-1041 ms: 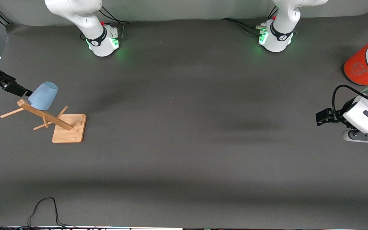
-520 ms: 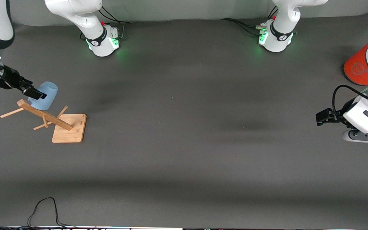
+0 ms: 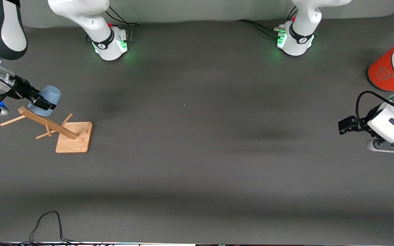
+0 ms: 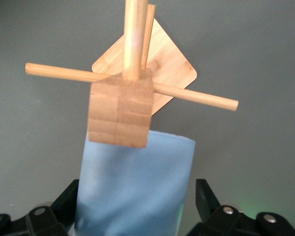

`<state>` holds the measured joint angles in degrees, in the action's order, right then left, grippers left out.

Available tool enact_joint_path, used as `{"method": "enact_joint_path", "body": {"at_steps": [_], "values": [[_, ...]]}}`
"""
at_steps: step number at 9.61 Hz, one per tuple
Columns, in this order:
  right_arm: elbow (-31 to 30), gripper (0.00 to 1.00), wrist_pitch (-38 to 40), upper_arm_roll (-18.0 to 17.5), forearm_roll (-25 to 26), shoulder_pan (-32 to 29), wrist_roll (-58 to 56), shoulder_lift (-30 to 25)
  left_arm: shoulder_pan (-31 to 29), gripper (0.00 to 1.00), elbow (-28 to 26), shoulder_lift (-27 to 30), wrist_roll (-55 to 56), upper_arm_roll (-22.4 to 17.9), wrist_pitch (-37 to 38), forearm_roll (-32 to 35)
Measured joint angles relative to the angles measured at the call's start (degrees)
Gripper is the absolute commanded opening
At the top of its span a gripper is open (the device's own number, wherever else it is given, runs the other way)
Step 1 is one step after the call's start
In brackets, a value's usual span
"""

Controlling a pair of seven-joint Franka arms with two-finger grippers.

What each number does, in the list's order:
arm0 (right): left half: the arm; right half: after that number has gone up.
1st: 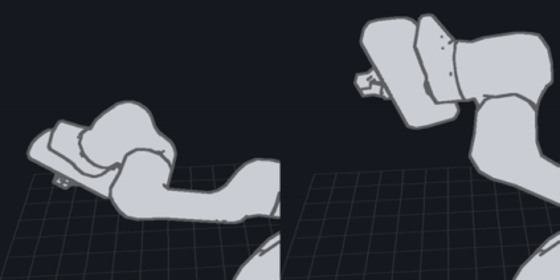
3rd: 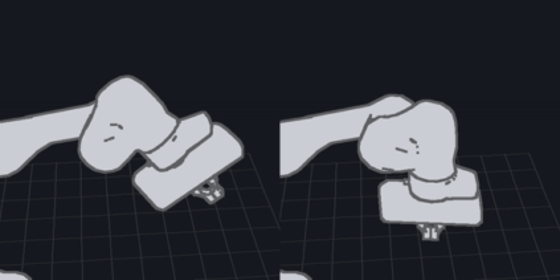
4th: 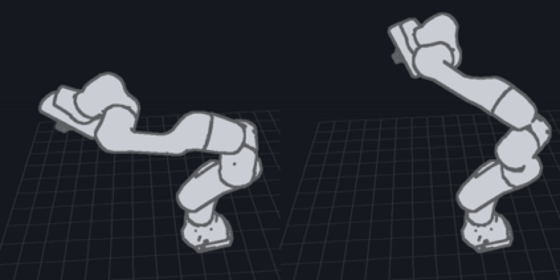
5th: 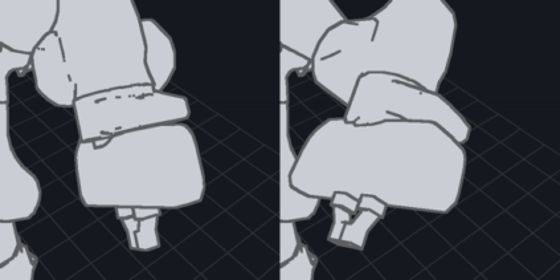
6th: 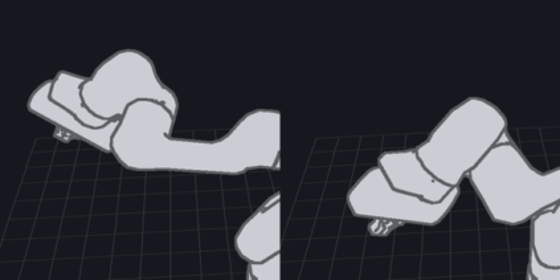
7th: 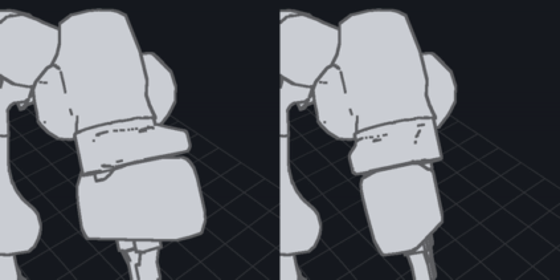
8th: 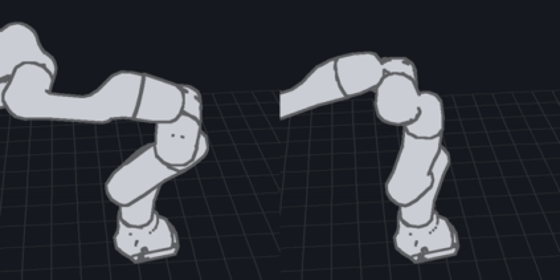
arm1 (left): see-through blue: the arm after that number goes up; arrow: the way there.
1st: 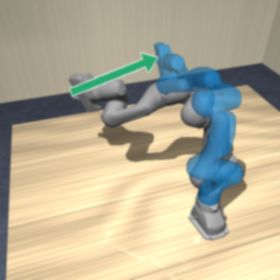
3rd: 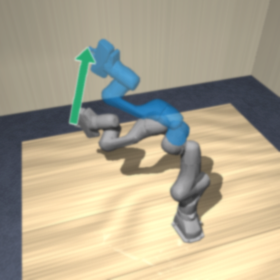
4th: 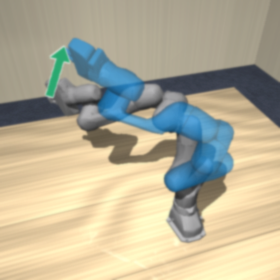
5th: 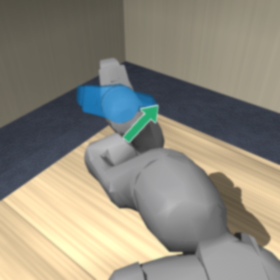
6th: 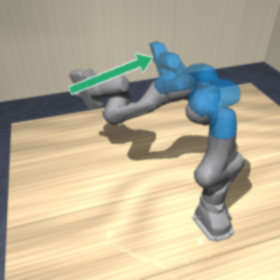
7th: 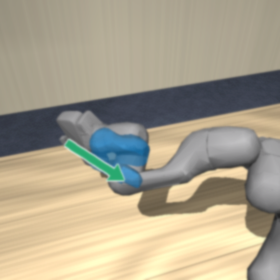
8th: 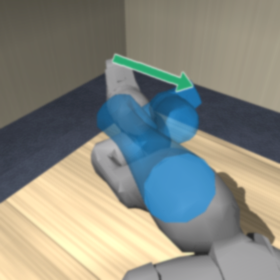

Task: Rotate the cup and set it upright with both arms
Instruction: 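Lift the blue cup off the stand peg with the right gripper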

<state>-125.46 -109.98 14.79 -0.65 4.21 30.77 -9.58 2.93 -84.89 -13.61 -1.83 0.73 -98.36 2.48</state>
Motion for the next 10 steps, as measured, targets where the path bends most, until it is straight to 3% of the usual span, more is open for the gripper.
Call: {"method": "enact_joint_path", "body": {"at_steps": [1,2,7,10], "values": [[0.0,0.58,-0.3,0.0,0.0,0.0,0.0,0.2,0.0,1.0,0.0,0.0,0.0,0.0,0.0,0.0],[0.0,0.41,-0.4,0.0,-0.2,0.1,0.1,0.2,0.0,1.0,0.0,0.0,0.0,0.0,0.0,0.0],[0.4,0.38,-0.3,-0.2,-0.2,0.2,0.2,0.1,0.0,1.0,0.0,0.0,0.0,0.0,0.0,0.0],[3.9,0.38,5.1,-0.4,-0.3,4.1,5.6,-1.6,0.0,1.0,0.0,-0.1,0.0,0.0,0.0,0.0]]}}
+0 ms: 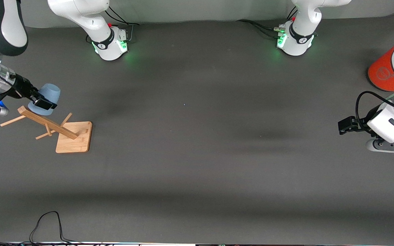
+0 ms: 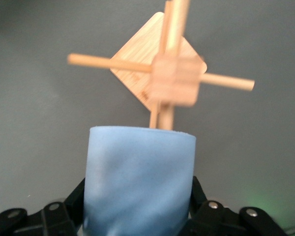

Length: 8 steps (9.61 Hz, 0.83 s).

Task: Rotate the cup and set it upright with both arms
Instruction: 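Lift the blue cup off the stand peg with the right gripper, then carry the blue cup to the middle of the table with the right gripper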

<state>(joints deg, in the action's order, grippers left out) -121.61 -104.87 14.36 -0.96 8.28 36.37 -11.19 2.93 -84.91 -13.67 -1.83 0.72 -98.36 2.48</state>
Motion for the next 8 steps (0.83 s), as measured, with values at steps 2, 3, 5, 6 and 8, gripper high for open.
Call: {"method": "enact_joint_path", "body": {"at_steps": [2,3,5,6,8], "values": [[1.9,0.38,4.9,-0.2,0.0,3.4,5.0,-2.5,0.0,1.0,0.0,0.0,0.0,0.0,0.0,0.0],[2.8,0.38,7.5,-0.3,0.0,5.0,7.6,-3.6,0.0,1.0,0.0,0.0,0.0,0.0,0.0,0.0],[4.3,0.38,10.7,-0.4,-0.1,9.1,14.9,-5.2,0.0,1.0,0.0,0.0,0.0,0.0,0.0,0.0],[4.6,0.38,11.0,-0.6,-0.1,12.1,19.9,-5.3,0.0,1.0,0.0,0.0,0.0,0.0,0.0,0.0],[5.0,0.38,10.0,-0.7,-0.6,20.8,33.4,-4.7,0.0,1.0,0.0,0.0,0.0,0.0,0.0,0.0]]}}
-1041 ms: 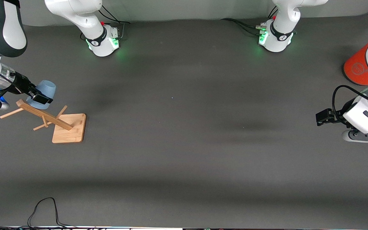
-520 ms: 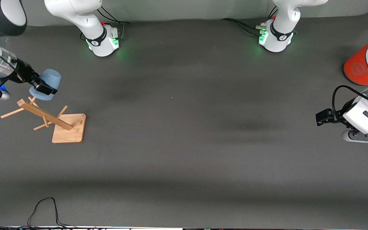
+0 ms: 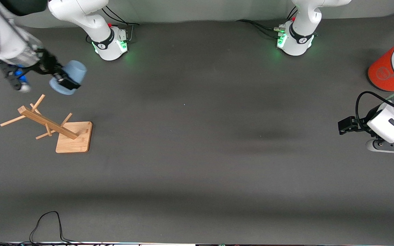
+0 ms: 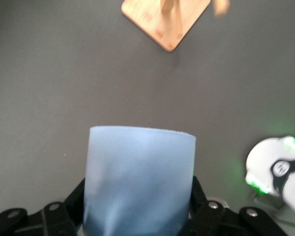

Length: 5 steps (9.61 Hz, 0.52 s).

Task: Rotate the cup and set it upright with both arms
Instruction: 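Carry the blue cup to the middle of the table with the right gripper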

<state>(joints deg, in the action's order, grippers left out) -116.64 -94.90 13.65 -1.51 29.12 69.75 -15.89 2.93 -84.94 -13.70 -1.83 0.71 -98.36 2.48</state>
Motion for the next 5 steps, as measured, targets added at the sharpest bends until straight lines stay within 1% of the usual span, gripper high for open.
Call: {"method": "enact_joint_path", "body": {"at_steps": [1,2,3,5], "values": [[0.9,0.38,-1.7,-0.1,-0.6,5.2,8.1,1.6,0.0,1.0,0.0,0.0,0.0,0.0,0.0,0.0],[2.7,0.38,-3.6,-0.2,-0.9,10.1,16.0,4.7,0.0,1.0,0.0,0.0,0.0,0.0,0.0,0.0],[5.8,0.38,-5.3,-0.3,-1.1,14.7,23.6,9.2,0.0,1.0,0.0,0.0,0.0,0.0,0.0,0.0],[15.5,0.38,-6.9,-0.5,-1.9,21.7,37.3,21.0,0.0,1.0,0.0,0.0,0.0,0.0,0.0,0.0]]}}
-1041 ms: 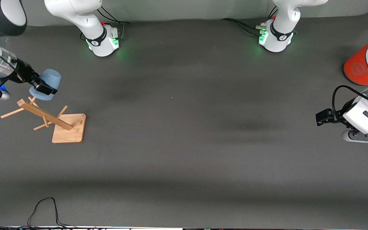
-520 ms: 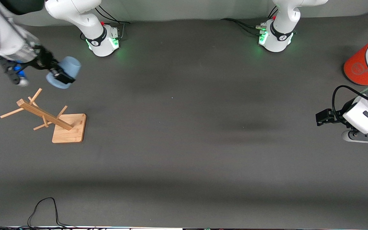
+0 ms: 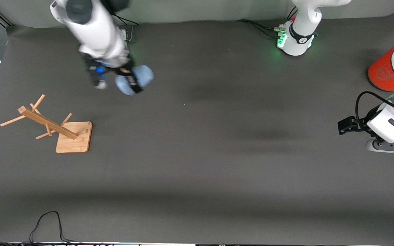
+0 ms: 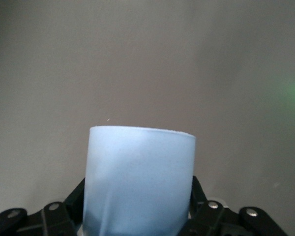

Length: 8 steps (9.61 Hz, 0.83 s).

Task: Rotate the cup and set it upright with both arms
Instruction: 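Carry the blue cup to the middle of the table with the right gripper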

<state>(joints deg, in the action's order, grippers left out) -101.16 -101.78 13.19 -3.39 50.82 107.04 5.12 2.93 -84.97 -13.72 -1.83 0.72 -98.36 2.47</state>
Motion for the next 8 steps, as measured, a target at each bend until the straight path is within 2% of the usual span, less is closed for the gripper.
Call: {"method": "enact_joint_path", "body": {"at_steps": [2,4,8], "values": [[11.4,0.38,-0.4,-0.1,-1.0,3.8,10.0,12.8,0.0,1.0,0.0,0.0,0.0,0.0,0.0,0.0],[18.9,0.38,-1.3,-0.1,-1.2,5.5,16.9,22.6,0.0,1.0,0.0,0.0,0.0,0.0,0.0,0.0],[24.2,0.38,-9.8,-0.1,-1.2,10.9,28.6,35.6,0.0,1.0,0.0,0.0,0.0,0.0,0.0,0.0]]}}
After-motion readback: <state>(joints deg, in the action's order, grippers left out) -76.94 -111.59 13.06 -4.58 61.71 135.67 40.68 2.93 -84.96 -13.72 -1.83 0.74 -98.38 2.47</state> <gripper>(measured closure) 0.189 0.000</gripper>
